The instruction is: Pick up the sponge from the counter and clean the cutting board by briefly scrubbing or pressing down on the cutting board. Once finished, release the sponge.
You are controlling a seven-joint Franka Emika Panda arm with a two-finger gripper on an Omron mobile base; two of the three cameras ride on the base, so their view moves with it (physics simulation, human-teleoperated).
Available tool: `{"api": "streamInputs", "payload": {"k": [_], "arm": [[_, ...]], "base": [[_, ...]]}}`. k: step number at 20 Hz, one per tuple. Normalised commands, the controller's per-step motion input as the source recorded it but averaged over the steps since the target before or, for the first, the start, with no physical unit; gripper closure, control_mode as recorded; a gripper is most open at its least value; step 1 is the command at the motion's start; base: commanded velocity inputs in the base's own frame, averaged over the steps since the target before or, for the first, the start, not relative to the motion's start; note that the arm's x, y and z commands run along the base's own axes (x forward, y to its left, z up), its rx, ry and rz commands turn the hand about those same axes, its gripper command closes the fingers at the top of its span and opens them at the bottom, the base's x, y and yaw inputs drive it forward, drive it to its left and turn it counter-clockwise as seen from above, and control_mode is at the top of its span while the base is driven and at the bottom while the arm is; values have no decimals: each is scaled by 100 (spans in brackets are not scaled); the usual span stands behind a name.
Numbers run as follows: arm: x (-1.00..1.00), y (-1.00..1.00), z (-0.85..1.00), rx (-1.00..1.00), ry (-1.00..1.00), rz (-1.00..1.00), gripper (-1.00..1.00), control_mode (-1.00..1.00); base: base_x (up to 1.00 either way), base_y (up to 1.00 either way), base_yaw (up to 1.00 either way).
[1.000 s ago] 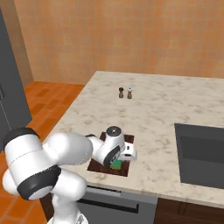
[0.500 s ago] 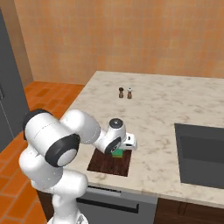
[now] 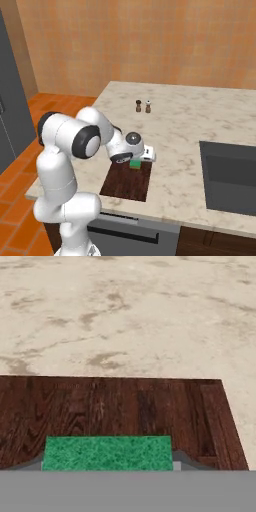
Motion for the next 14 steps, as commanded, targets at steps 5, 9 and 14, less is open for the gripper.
{"api": "streamInputs", "payload": {"k": [5, 9, 14], "arm": [[-37, -2, -12, 0, 0, 0, 100, -100], [-99, -6, -7, 0, 7, 0, 100, -100], [-88, 0, 1, 0, 16, 0, 100, -100]], "base": [[0, 0, 0], [0, 0, 0], [0, 0, 0]]}}
